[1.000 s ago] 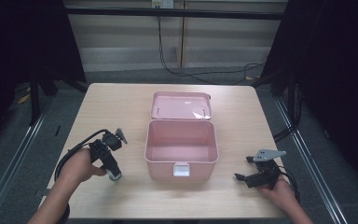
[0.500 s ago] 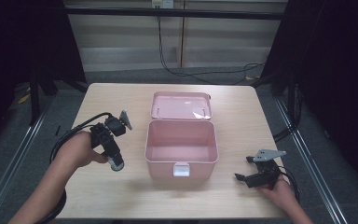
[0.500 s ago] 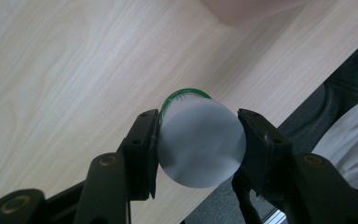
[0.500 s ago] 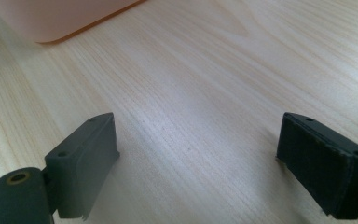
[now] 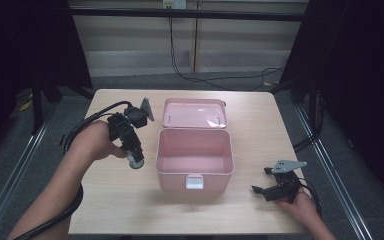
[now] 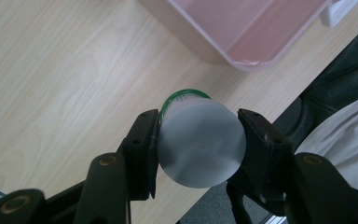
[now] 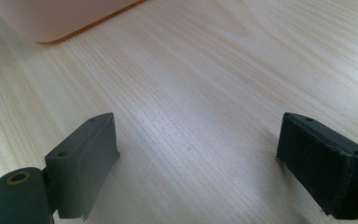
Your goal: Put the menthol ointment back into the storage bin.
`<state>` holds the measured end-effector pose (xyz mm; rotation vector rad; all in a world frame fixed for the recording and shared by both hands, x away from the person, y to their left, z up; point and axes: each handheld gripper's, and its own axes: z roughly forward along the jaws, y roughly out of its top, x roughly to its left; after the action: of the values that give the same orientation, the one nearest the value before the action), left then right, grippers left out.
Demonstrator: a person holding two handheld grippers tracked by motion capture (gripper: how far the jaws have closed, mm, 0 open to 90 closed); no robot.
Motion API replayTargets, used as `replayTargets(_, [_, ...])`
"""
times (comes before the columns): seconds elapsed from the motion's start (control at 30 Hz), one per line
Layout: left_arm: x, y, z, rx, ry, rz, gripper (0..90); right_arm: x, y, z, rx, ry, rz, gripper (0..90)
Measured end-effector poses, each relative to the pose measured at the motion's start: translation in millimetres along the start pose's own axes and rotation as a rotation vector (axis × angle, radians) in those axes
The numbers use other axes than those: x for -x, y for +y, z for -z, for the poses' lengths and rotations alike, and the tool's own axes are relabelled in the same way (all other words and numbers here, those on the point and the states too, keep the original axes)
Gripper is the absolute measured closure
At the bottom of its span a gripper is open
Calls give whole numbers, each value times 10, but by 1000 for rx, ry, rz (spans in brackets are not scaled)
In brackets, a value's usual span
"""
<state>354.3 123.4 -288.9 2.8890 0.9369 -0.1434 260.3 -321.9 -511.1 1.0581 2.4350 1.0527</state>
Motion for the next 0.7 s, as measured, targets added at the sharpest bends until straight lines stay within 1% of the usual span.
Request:
replayTargets(0.07, [34, 86, 50, -1, 7, -4, 507, 0, 0, 0, 0, 0, 0, 116])
replayTargets(0.1, [34, 86, 50, -1, 7, -4, 507, 0, 0, 0, 0, 0, 0, 116])
replayTargets(0.13, [46, 115, 58, 4, 7, -2, 507, 0, 0, 0, 0, 0, 0, 116])
replayTargets(0.17, [51, 148, 74, -2, 8, -10, 507, 0, 0, 0, 0, 0, 0, 116])
replayTargets(0.23, [77, 213, 88, 7, 9, -7, 507, 0, 0, 0, 0, 0, 0, 116])
replayTargets(0.3, [97, 284, 109, 5, 9, -15, 507, 0, 0, 0, 0, 0, 0, 116])
replayTargets(0.33, [113, 318, 114, 7, 7, -16, 507, 0, 0, 0, 0, 0, 0, 116])
replayTargets(0.43, [163, 421, 139, 9, 19, -25, 507, 0, 0, 0, 0, 0, 0, 116])
replayTargets(0.57, [222, 545, 177, 14, 18, -37, 507, 0, 0, 0, 0, 0, 0, 116])
replayTargets(0.63, [261, 624, 179, 16, 22, -35, 507, 0, 0, 0, 0, 0, 0, 116])
replayTargets(0.7, [270, 648, 175, 12, 19, -39, 507, 0, 0, 0, 0, 0, 0, 116])
